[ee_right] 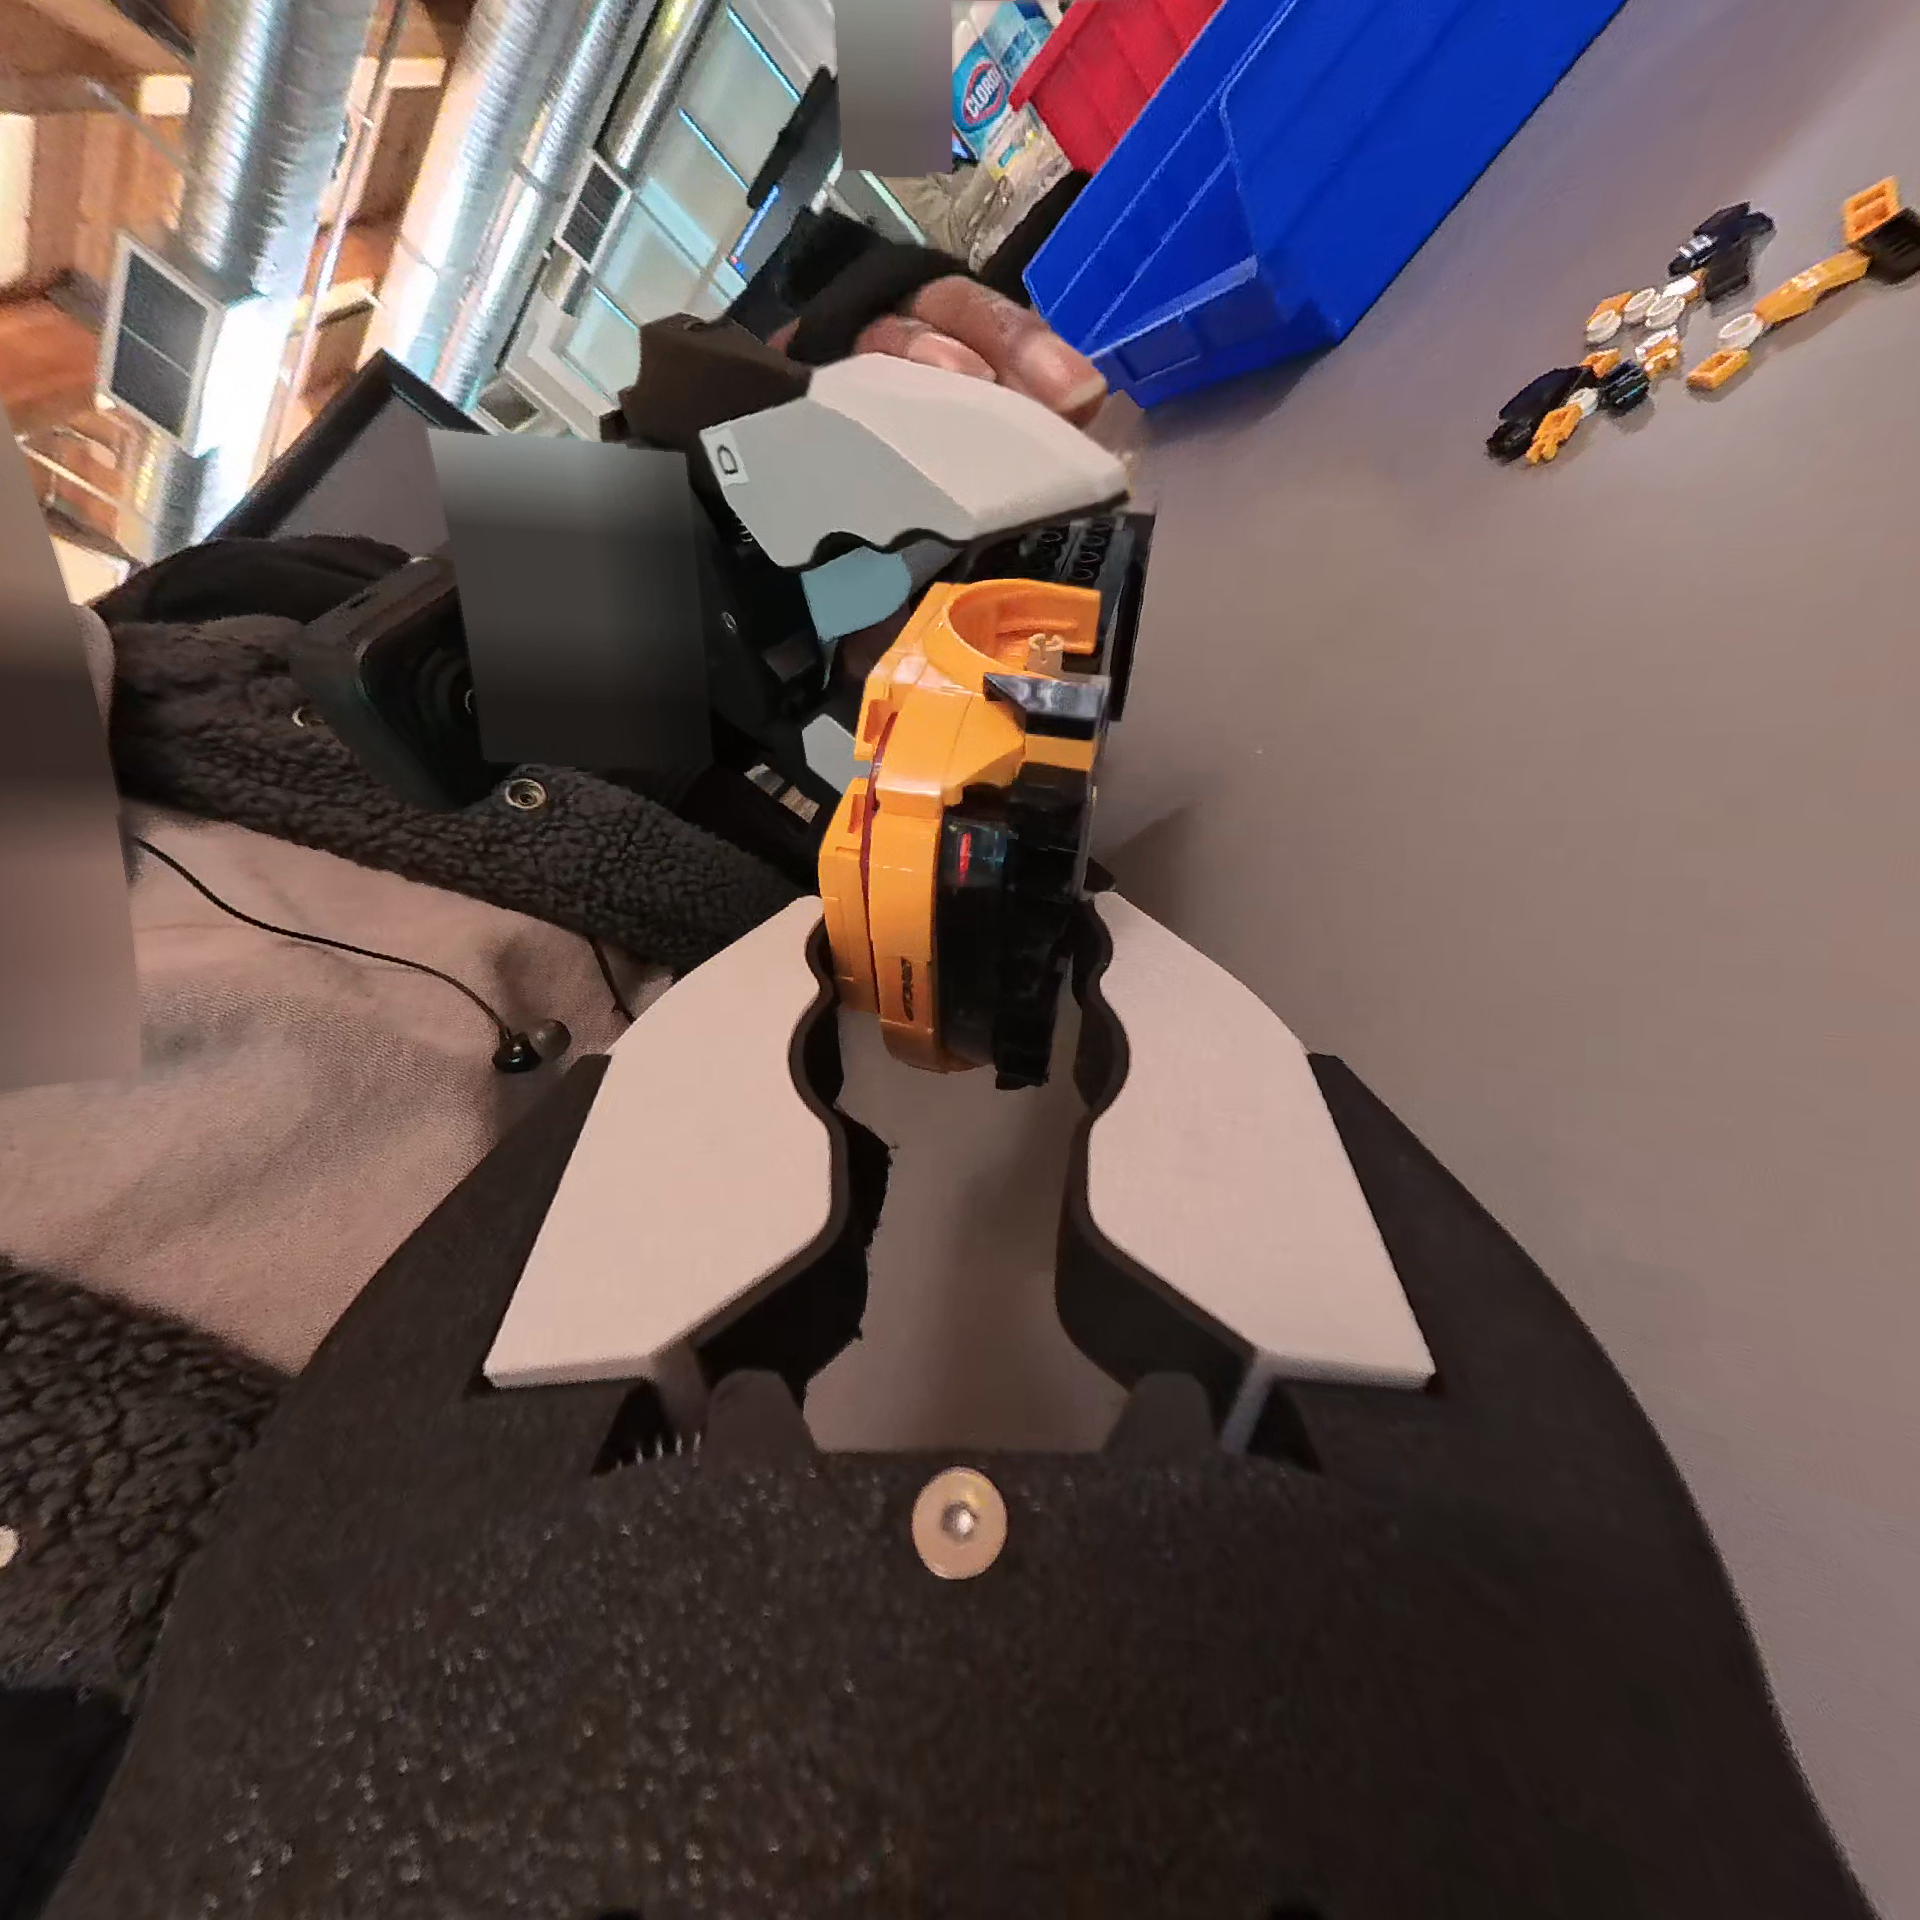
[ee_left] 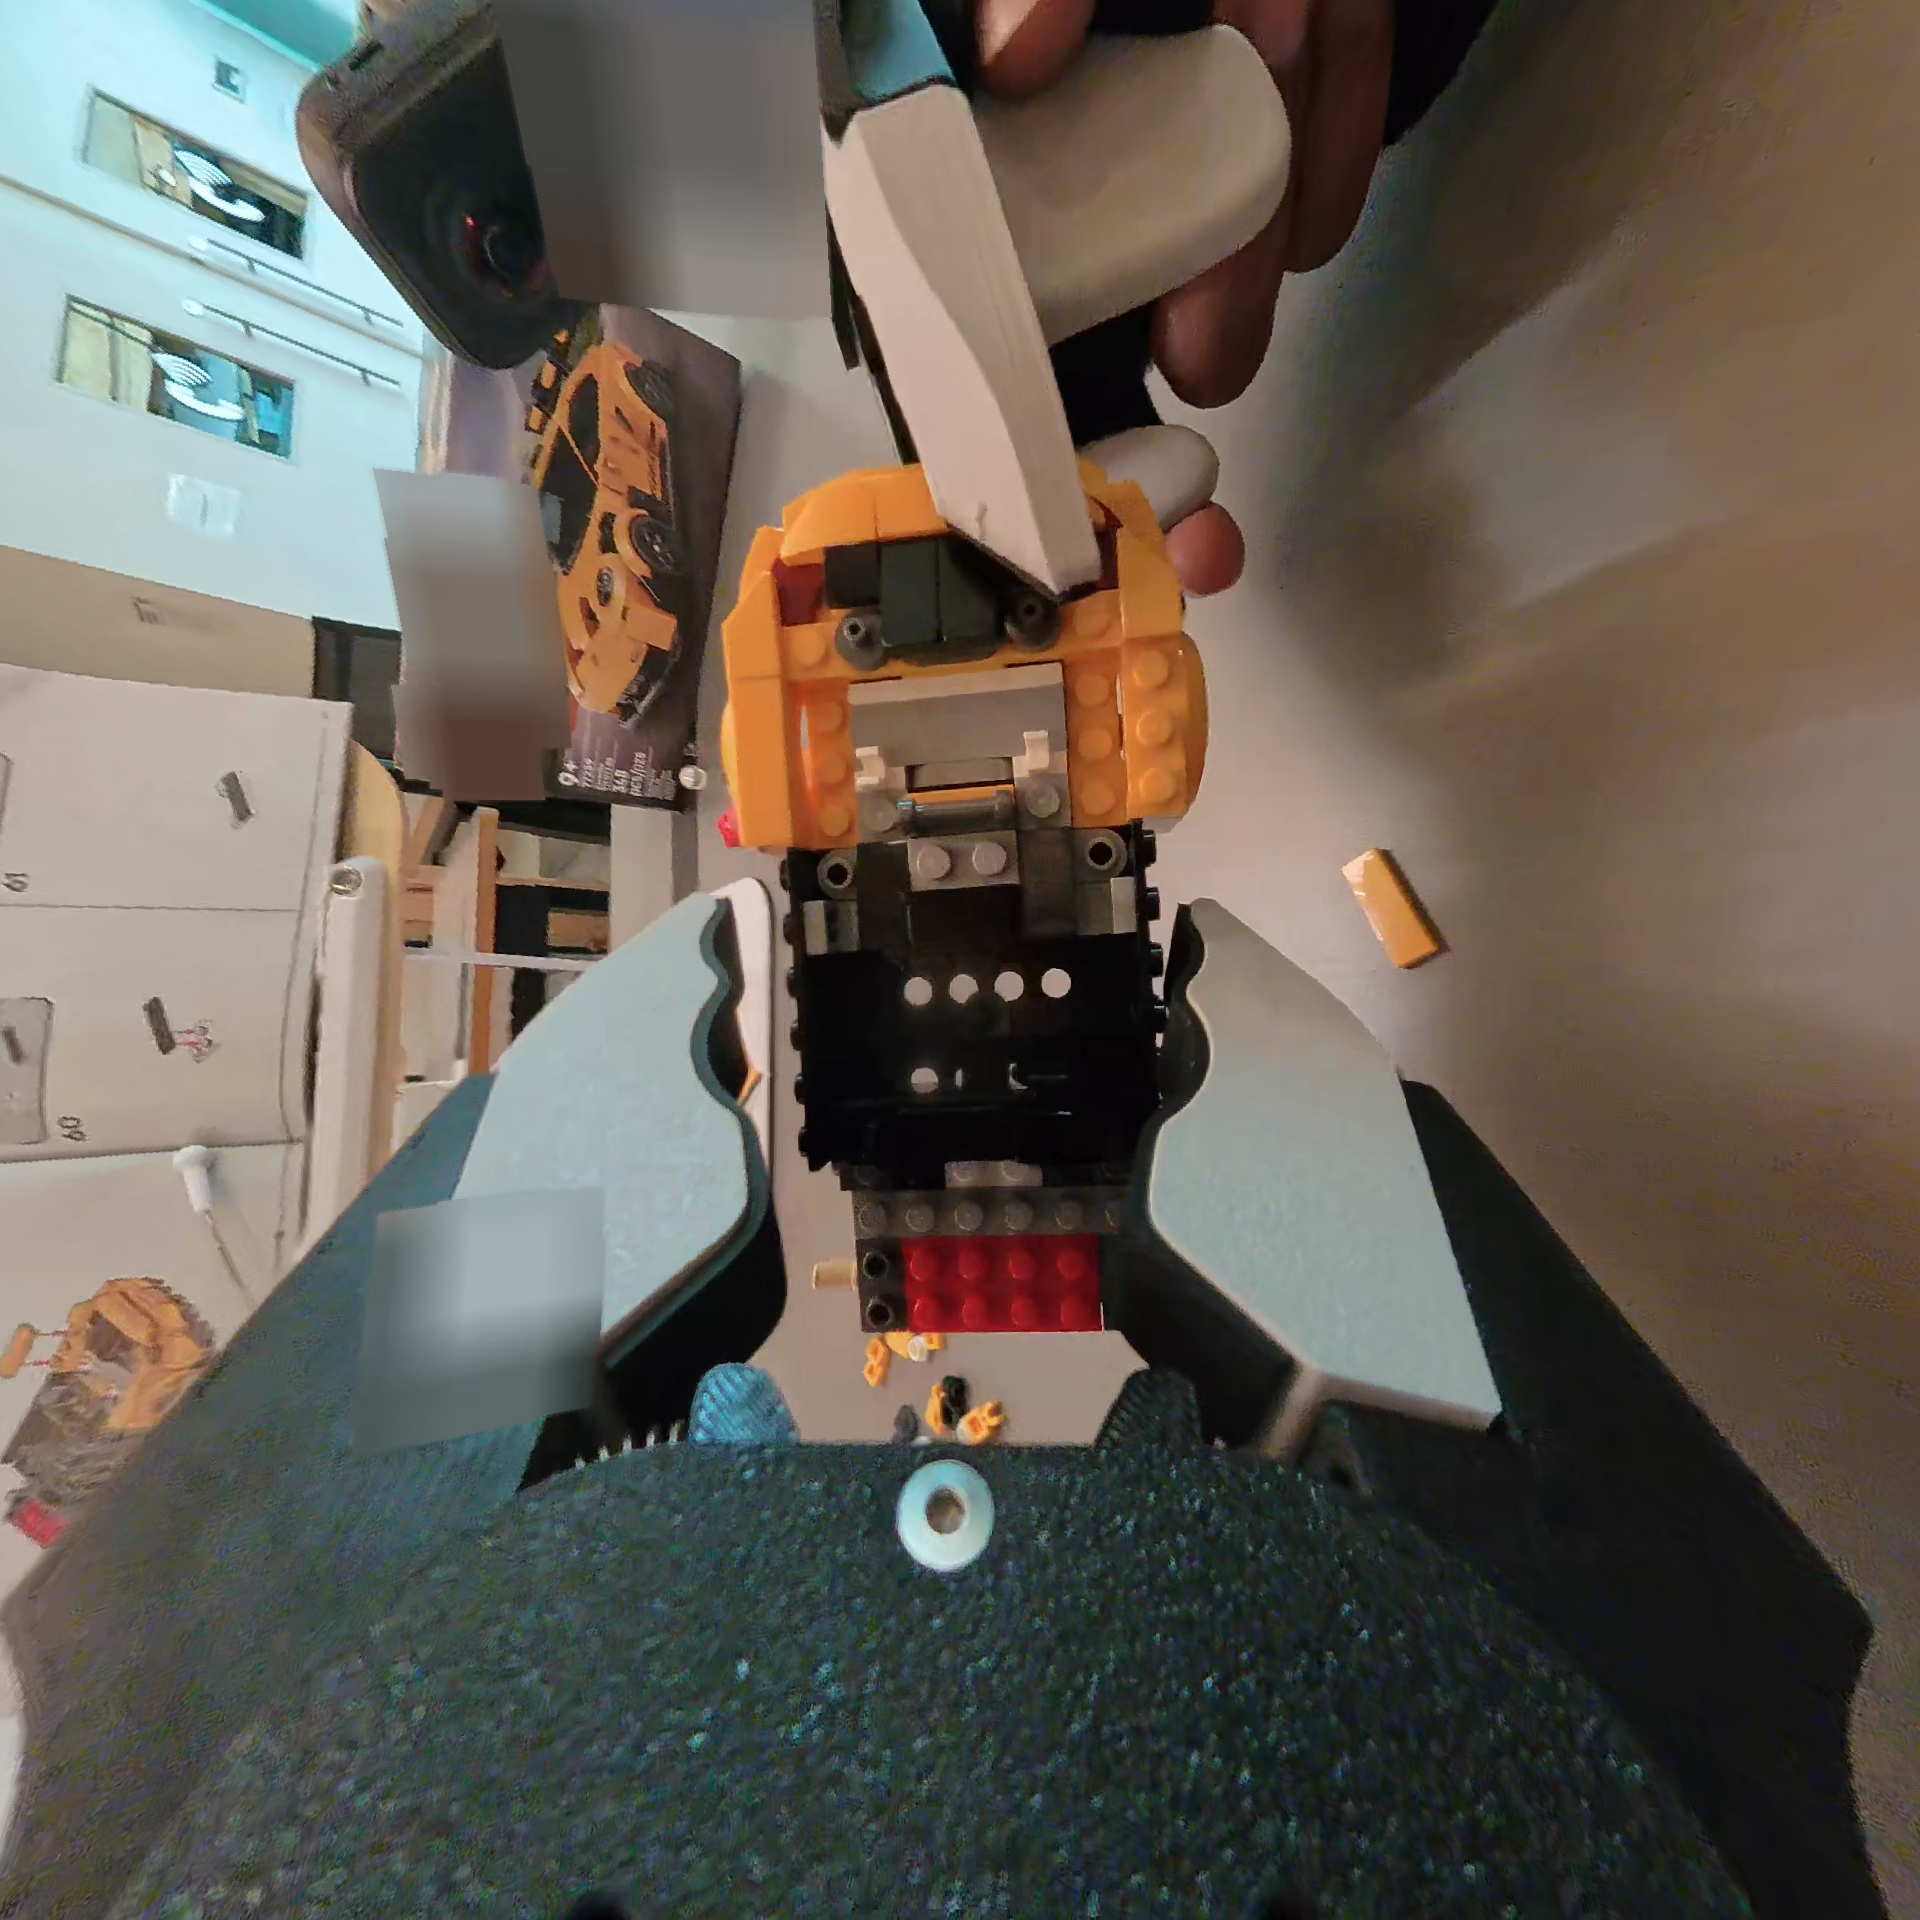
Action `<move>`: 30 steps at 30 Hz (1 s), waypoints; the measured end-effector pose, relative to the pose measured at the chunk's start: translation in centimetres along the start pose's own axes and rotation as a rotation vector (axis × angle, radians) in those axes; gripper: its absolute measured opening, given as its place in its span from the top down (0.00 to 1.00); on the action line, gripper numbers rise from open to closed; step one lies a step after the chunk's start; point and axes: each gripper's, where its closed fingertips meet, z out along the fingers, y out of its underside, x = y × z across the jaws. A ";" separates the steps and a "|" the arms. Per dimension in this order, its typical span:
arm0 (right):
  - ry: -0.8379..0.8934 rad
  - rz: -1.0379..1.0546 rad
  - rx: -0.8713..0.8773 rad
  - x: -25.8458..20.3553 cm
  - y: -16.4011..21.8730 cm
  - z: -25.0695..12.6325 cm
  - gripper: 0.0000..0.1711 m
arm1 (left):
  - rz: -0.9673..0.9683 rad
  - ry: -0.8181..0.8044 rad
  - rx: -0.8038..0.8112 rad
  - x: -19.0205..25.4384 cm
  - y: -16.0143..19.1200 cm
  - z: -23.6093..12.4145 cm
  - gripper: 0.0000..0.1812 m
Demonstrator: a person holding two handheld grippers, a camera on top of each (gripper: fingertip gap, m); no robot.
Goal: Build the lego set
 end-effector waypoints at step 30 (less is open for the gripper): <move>0.339 -0.395 -0.426 3.0 4.7 0.5 0.73 | -0.747 0.509 -0.109 6.8 5.1 -0.2 0.65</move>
